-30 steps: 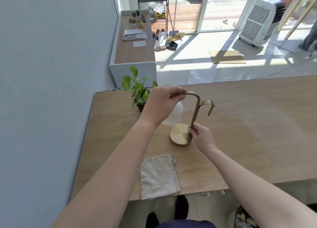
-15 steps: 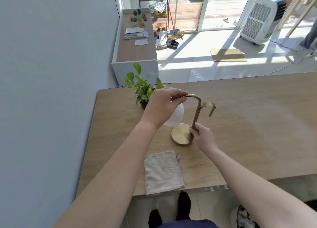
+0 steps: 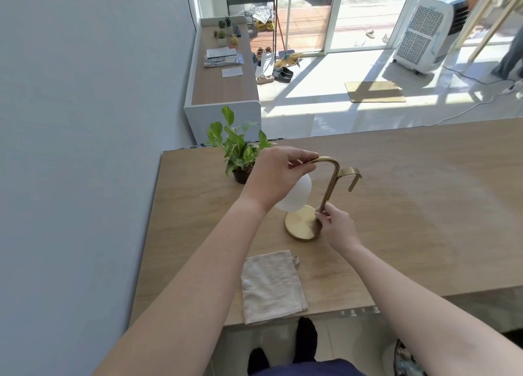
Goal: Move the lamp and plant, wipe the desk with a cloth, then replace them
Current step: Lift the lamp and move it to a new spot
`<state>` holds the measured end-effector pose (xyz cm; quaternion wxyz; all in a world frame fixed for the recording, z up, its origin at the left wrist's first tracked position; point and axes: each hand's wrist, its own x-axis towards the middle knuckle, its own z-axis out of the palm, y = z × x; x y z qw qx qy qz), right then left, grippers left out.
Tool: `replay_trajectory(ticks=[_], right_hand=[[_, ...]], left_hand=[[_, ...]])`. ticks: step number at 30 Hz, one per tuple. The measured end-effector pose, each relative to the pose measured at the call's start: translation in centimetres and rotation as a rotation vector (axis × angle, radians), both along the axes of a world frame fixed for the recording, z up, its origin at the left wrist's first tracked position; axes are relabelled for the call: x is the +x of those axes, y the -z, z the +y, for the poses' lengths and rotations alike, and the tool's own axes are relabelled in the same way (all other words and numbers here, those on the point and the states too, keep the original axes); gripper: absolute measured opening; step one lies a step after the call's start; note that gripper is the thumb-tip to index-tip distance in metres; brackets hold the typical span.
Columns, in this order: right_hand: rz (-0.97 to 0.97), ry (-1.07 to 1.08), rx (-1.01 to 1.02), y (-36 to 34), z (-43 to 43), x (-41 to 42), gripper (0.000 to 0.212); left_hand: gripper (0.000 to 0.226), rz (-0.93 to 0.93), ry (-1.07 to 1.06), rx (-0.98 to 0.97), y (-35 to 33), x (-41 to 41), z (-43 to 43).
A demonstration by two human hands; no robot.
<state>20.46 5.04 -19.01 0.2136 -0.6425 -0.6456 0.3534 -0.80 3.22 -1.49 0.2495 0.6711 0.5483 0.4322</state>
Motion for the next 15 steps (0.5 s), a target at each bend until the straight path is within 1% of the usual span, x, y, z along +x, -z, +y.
replay_trajectory(ticks=[4,8,13,15], right_hand=[[-0.002,0.017,0.009,0.1,-0.2,0.0,0.016],[-0.011,0.035,0.004,0.0,-0.3,0.3,0.015],[-0.013,0.052,0.014,-0.2,-0.7,0.1,0.007],[-0.033,0.072,0.037,-0.2,-1.3,0.1,0.016]], left_hand=[[0.023,0.016,0.003,-0.022,0.3,0.2,0.4],[0.028,0.054,0.007,-0.045,0.3,0.5,0.7],[0.028,0.026,0.003,-0.026,0.6,0.2,0.3],[0.029,-0.029,-0.027,-0.001,0.5,-0.2,-0.5]])
